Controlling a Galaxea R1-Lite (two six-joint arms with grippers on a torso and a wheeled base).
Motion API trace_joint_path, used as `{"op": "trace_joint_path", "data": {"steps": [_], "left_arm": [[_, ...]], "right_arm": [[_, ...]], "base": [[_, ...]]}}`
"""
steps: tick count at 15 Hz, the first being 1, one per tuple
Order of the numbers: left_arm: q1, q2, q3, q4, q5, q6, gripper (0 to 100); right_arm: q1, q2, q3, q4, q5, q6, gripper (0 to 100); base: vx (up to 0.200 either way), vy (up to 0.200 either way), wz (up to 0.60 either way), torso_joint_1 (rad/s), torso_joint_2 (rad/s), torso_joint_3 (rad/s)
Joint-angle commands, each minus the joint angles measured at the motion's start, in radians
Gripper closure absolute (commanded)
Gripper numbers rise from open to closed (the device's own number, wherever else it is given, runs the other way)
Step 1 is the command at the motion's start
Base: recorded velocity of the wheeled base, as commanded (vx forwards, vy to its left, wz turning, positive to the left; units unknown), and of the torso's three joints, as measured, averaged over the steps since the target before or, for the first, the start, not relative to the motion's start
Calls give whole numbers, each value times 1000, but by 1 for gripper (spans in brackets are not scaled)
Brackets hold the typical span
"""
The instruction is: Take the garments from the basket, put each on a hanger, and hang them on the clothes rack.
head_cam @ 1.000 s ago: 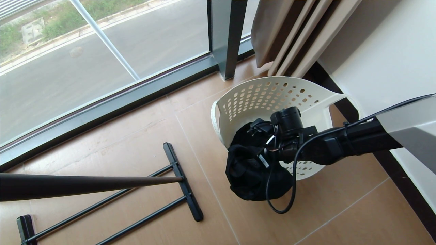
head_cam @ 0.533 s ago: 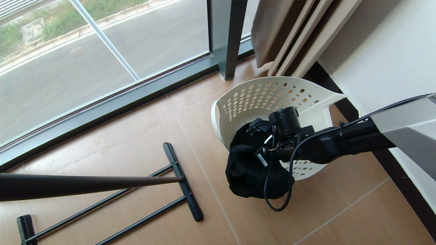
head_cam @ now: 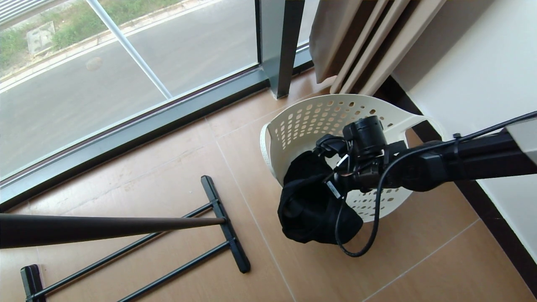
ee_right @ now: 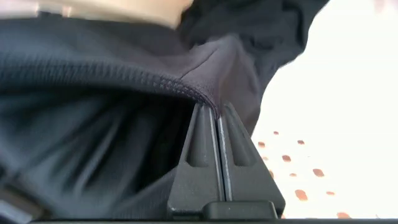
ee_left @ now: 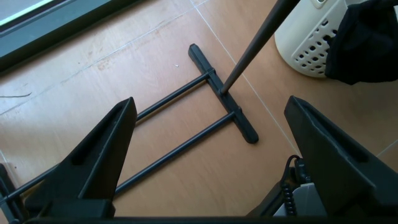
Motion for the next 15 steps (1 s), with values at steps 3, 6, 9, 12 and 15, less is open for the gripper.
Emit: {"op": "trace_joint_path", "data": {"steps": [3, 6, 9, 12, 15], "left_arm": [[0, 1, 0, 0, 0, 0, 0], [0, 1, 0, 0, 0, 0, 0], [0, 1, 0, 0, 0, 0, 0], [0, 1, 0, 0, 0, 0, 0], [0, 1, 0, 0, 0, 0, 0]], "right_arm": [[56, -219, -2, 186, -38, 1, 100], [103, -304, 1, 292, -84, 1, 100], [128, -354, 4, 356, -172, 1, 100], [148, -391, 4, 368, -238, -1, 100], [151, -456, 8, 444, -270, 3, 100]], "base": [[0, 0, 0, 0, 0, 0], [0, 0, 0, 0, 0, 0], [0, 0, 0, 0, 0, 0], [0, 0, 0, 0, 0, 0], [0, 0, 0, 0, 0, 0]]}}
